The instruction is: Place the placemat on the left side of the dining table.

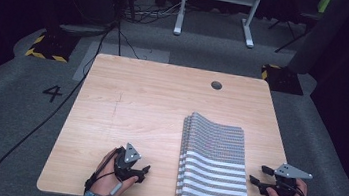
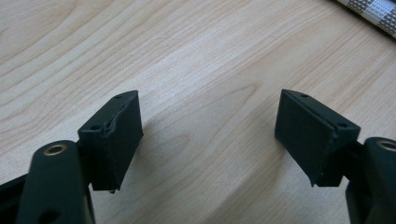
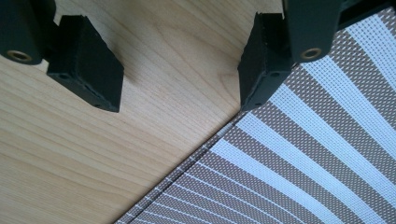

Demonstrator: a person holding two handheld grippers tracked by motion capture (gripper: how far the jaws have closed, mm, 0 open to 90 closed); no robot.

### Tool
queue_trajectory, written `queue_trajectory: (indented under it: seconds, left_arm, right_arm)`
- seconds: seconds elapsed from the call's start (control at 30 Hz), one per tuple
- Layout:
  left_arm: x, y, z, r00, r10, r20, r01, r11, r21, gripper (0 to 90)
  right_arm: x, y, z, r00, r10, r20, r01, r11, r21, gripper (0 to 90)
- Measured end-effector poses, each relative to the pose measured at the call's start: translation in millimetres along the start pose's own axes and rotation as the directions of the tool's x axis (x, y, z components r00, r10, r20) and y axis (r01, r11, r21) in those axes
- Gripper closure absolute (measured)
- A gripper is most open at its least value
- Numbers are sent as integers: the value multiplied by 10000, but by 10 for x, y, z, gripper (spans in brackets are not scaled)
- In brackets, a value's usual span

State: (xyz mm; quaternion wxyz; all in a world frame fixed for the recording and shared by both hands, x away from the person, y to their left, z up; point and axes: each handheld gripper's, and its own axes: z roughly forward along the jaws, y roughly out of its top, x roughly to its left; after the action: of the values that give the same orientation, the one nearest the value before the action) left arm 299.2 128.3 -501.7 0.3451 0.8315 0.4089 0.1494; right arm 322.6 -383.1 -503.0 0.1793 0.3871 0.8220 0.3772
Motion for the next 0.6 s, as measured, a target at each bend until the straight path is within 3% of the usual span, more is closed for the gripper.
queue_trajectory:
  seconds: [0.13, 0.33, 0.6]
  left_arm:
    - [-8, 33, -59, 9996, -193, 215, 184, 9990, 419, 305]
    - [-80, 195, -221, 9991, 14, 433, -16, 10000, 50, 318]
    - [-206, 445, -280, 9921, 7, 1258, 44, 9992, -404, 336]
  right_arm:
    - [-1, 4, 5, 10000, 19, -14, -19, 10000, -1, 304]
    - [-2, 5, 6, 10000, -11, -18, 11, 10000, 16, 302]
    - [7, 9, 11, 10000, 43, 51, -43, 10000, 12, 305]
